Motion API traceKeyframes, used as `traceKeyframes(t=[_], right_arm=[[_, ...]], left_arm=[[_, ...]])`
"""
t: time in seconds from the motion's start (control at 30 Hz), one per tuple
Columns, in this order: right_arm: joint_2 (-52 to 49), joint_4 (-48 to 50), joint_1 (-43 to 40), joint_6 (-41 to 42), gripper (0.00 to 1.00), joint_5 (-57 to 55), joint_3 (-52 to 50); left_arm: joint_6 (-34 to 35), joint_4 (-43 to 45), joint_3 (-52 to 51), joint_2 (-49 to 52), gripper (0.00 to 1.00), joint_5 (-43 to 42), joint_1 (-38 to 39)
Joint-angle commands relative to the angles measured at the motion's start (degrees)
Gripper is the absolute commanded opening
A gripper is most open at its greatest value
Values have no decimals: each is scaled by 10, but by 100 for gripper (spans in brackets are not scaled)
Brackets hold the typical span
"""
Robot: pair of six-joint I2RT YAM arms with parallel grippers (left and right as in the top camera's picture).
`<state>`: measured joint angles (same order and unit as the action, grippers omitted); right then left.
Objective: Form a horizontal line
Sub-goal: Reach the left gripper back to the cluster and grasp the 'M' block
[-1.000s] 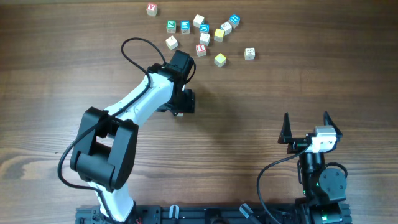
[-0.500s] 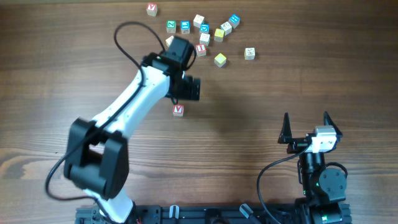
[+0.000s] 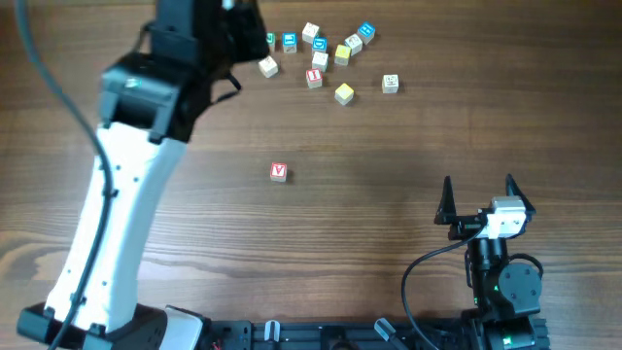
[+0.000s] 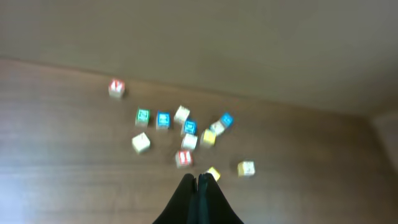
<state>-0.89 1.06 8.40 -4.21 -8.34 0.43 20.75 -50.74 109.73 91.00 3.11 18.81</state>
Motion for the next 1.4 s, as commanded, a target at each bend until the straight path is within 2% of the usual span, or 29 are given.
traceKeyframes(t=[0.0,0.23,0.37,0.53,0.8,1.03,1.1,1.13,1.17,1.23,1.3,1.37], right_arm=[[5,2,-2,-3,100,9,-1],[5,2,-2,-3,100,9,-1],[5,1,-2,-3,100,9,-1],[5,1,-2,-3,100,9,-1],[5,1,-2,-3,100,9,-1],[5,1,-2,-3,100,9,-1],[5,2,-2,-3,100,9,-1],[5,2,-2,-3,100,9,-1],[5,2,-2,-3,100,9,-1],[5,2,-2,-3,100,9,-1],[5,2,-2,-3,100,9,-1],[5,1,-2,-3,100,9,-1]], left_arm=[[9,11,39,3,4,-26,-23],[-10,69,39,107,4,-19,-26],[-56,68,38,179,4,-19,-26],[-56,59,38,251,4,-20,-26],[-56,64,38,273,4,-20,-32],[-56,70,38,341,9,-19,-32],[-55,79,38,360,22,-17,-32],[-55,87,38,370,32,-7,-33],[-53,96,38,378,49,1,-33],[-52,114,38,396,74,2,-36],[-44,132,38,412,85,3,-40],[-7,144,38,426,90,20,-46]])
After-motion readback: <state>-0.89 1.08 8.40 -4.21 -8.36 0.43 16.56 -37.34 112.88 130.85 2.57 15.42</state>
